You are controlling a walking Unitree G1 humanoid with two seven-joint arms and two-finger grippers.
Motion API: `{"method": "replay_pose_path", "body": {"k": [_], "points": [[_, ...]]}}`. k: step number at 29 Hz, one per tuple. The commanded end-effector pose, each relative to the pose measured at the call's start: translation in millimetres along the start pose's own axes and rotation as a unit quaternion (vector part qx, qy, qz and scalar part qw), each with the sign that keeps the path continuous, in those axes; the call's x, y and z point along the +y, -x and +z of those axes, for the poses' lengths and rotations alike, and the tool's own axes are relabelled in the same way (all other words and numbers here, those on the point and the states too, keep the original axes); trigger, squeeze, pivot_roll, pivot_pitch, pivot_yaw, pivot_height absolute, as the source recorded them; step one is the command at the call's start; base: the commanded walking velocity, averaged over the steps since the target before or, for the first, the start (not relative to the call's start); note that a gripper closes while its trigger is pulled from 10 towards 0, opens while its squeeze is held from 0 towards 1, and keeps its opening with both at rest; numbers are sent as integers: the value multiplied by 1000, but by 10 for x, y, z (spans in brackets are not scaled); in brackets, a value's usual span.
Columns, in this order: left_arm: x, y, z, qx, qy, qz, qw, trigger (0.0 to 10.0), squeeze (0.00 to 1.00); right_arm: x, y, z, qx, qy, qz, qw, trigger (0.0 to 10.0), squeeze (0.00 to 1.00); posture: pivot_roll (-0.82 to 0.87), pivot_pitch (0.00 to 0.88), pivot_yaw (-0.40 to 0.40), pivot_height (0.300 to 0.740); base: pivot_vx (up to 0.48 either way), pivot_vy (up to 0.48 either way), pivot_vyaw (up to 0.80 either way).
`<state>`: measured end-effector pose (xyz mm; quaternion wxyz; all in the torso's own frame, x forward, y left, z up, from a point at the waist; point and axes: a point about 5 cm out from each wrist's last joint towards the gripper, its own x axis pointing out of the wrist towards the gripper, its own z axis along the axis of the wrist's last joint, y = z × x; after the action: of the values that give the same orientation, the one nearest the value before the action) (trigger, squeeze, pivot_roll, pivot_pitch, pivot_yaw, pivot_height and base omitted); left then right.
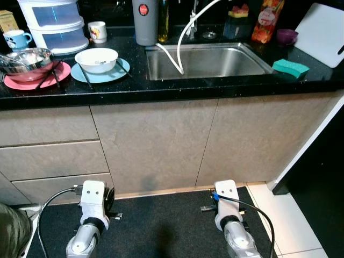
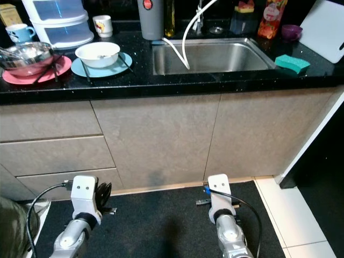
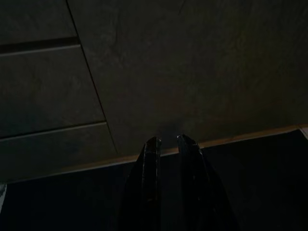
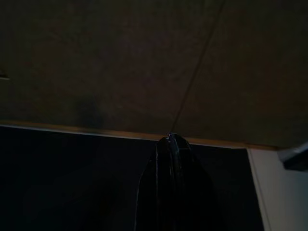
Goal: Kitchen organization
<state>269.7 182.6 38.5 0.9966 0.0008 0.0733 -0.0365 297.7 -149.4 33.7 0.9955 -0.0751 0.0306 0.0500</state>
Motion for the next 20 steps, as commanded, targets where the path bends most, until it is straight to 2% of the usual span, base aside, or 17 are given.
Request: {"method": "replay_pose_path", "body": {"k": [1,5,9,11,12,13,15,19,20], "points": [[27,50,-46,15,-12,-4,1000,10000,0,22,22,-50,15,-7,3,1000,10000,0,100,193,15,740,0,0,0],[54,70,-26,14,-15,1,1000,10000,0,46,6,-23,11,-16,8,1000,10000,0,106,190,16,740,0,0,0],[155,43,175,-20,-25,47,998,10000,0,41,-81,170,-35,-77,11,996,10000,0,111,182,26,740,0,0,0],[155,43,175,-20,-25,47,998,10000,0,41,-81,170,-35,-77,11,996,10000,0,111,182,26,740,0,0,0],[191,8,344,-50,-26,67,996,10000,0,19,-158,345,-71,-116,15,991,10000,0,111,177,30,740,0,0,0],[205,-7,423,-64,-27,75,995,10000,0,12,-184,407,-82,-129,17,988,10000,0,111,176,31,740,0,0,0],[240,-48,631,-100,-35,91,990,10000,0,27,-250,558,-102,-142,29,984,10000,0,111,175,33,740,0,0,0],[260,-71,762,-124,-45,101,986,10000,0,45,-294,658,-113,-147,35,982,10000,0,112,175,34,740,0,0,0],[296,-91,902,-150,-48,119,980,10000,0,61,-335,804,-139,-154,34,978,10000,0,113,169,36,740,0,0,0]]}}
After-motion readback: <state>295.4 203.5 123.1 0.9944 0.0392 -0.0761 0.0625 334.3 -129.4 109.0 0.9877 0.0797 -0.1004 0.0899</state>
